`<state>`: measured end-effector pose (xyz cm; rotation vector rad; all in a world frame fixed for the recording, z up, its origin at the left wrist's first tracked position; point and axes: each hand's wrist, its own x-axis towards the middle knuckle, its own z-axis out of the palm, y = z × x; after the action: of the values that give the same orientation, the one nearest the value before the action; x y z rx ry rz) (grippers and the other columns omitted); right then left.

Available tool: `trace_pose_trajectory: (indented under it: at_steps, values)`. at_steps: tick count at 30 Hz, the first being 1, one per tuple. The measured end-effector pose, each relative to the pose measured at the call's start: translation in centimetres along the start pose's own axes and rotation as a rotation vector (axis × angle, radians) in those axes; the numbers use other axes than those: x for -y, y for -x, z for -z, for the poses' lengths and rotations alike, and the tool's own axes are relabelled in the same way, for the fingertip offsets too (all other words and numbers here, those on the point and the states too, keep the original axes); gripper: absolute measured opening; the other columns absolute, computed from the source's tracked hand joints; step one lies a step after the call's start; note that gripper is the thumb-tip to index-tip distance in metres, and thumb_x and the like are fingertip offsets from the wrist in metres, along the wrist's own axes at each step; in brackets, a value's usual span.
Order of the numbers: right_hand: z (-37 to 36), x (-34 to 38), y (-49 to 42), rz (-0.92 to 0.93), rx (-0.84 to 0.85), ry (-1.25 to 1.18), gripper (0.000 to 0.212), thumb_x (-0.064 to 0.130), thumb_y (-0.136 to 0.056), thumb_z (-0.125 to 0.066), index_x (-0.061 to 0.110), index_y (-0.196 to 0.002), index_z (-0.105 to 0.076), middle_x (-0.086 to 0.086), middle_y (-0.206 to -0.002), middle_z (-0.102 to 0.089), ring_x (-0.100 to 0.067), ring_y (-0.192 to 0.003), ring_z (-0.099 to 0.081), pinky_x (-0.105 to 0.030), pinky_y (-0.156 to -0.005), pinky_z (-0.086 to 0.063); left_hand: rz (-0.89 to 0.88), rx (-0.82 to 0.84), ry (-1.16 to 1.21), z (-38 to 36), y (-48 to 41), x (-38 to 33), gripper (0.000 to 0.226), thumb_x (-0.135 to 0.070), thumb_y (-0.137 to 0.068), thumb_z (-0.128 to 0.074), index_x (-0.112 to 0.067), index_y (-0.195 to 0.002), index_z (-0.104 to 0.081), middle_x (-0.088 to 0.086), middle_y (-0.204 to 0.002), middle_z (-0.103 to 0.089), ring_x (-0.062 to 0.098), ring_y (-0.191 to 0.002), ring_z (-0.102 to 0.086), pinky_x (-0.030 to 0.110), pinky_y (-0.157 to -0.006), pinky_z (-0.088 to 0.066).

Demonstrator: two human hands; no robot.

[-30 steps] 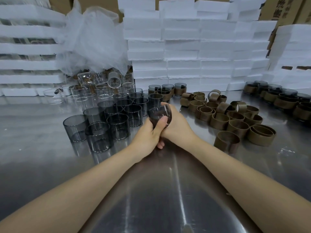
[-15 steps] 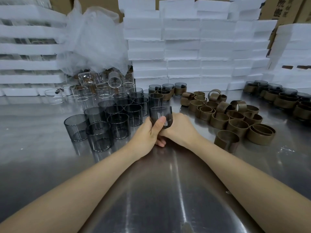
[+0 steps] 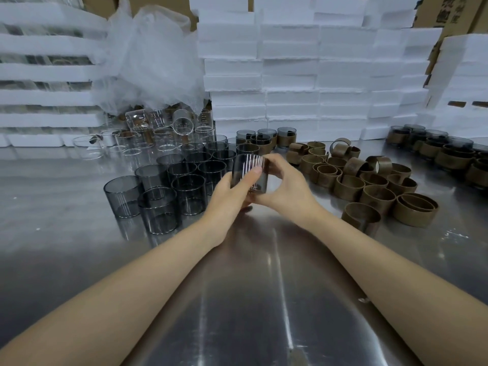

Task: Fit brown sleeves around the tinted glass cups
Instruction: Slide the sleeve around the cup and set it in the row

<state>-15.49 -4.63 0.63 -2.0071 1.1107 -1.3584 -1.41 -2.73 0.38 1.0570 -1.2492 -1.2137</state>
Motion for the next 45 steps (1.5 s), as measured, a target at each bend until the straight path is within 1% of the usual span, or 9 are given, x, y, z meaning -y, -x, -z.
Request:
trace_pose_trajectory:
  at_steps: [7,11,18,23,29,32,37,42,45]
  values:
    - [0.2,0.4,-0.1,-0.014,0.209,-0.086,0.059,-0.001,-0.059,-0.086,0.030,-0.097,-0.054,0.019,-0.082,-0.063,0.001,-0.080,-0.060,-0.012,-0.075,-0.045,0.043,0.293,0.393,1.0,0.2,-0.5,0.038,-0.047,-0.082,-0.054,-0.019,-0.088,-0.078,0.003,-0.092,-0.072,0.014,-0.078,-0.069,0.026,-0.069,-0.052]
    - [-0.1,0.8,0.4,0.016,0.201,-0.086,0.051,0.000,-0.067,-0.078,0.020,-0.105,-0.049,-0.001,-0.091,-0.065,-0.002,-0.074,-0.061,-0.009,-0.068,-0.047,0.059,0.216,0.441,0.5,0.2,-0.7,0.056,-0.052,-0.080,-0.056,-0.004,-0.106,-0.066,0.011,-0.089,-0.068,0.019,-0.072,-0.066,0.028,-0.070,-0.057]
    - [0.1,0.7,0.2,0.152,0.202,0.175,0.056,0.018,-0.069,-0.081,0.033,-0.109,-0.046,0.023,-0.101,-0.059,0.005,-0.097,-0.056,-0.011,-0.080,-0.043,-0.034,0.021,0.379,0.2,0.0,-0.5,0.052,-0.049,-0.094,-0.047,-0.003,-0.112,-0.064,0.015,-0.095,-0.070,0.026,-0.070,-0.071,0.035,-0.065,-0.060]
    - [0.6,0.5,0.3,0.150,0.200,0.377,0.071,0.031,-0.069,-0.080,0.024,-0.131,-0.047,0.012,-0.114,-0.063,-0.011,-0.106,-0.059,-0.040,-0.089,-0.050,-0.092,-0.052,0.197,0.2,0.0,0.1,0.035,-0.039,-0.104,-0.038,-0.019,-0.122,-0.059,0.006,-0.115,-0.069,0.026,-0.102,-0.068,0.048,-0.084,-0.058]
    - [0.4,0.0,0.7,0.075,0.299,0.430,0.085,0.056,-0.081,-0.064,0.029,-0.151,-0.024,0.008,-0.126,-0.061,-0.016,-0.115,-0.057,-0.040,-0.097,-0.046,-0.211,-0.012,-0.003,0.5,-0.1,-0.1,0.034,-0.021,-0.107,-0.031,-0.036,-0.120,-0.059,-0.010,-0.142,-0.051,0.014,-0.135,-0.046,0.045,-0.114,-0.037]
    - [-0.2,-0.1,0.8,0.007,0.262,0.297,0.063,0.060,-0.089,-0.040,0.029,-0.144,-0.035,0.009,-0.112,-0.064,-0.014,-0.102,-0.059,-0.040,-0.092,-0.047,-0.191,0.071,0.039,0.1,0.1,-0.2,0.026,-0.040,-0.102,-0.040,-0.037,-0.123,-0.056,-0.005,-0.141,-0.052,0.016,-0.135,-0.046,0.046,-0.116,-0.032]
    - [0.1,-0.3,0.5,-0.117,0.066,0.034,0.055,0.050,-0.102,-0.019,0.021,-0.094,-0.065,0.004,-0.076,-0.069,-0.012,-0.076,-0.064,-0.040,-0.074,-0.050,-0.297,0.177,-0.157,-0.4,0.5,0.6,0.031,-0.032,-0.093,-0.062,-0.038,-0.120,-0.047,-0.014,-0.115,-0.062,-0.004,-0.105,-0.060,0.014,-0.089,-0.047]
    - [-0.3,-0.2,0.2,-0.133,-0.016,0.193,0.073,0.064,-0.092,-0.009,0.022,-0.083,-0.067,-0.003,-0.061,-0.064,-0.021,-0.064,-0.062,-0.043,-0.069,-0.052,-0.215,0.109,0.006,-0.7,0.5,0.4,0.019,-0.015,-0.101,-0.050,-0.024,-0.117,-0.052,-0.003,-0.105,-0.064,0.007,-0.080,-0.070,0.028,-0.065,-0.058]
    - [0.2,-0.8,-0.4,-0.157,-0.206,0.189,0.048,0.041,-0.104,-0.025,0.021,-0.093,-0.067,0.000,-0.072,-0.065,-0.024,-0.079,-0.065,-0.039,-0.080,-0.050,-0.152,0.072,0.095,-0.8,0.5,0.1,0.020,-0.021,-0.105,-0.039,-0.025,-0.106,-0.059,0.000,-0.103,-0.066,0.008,-0.085,-0.070,0.037,-0.065,-0.060]
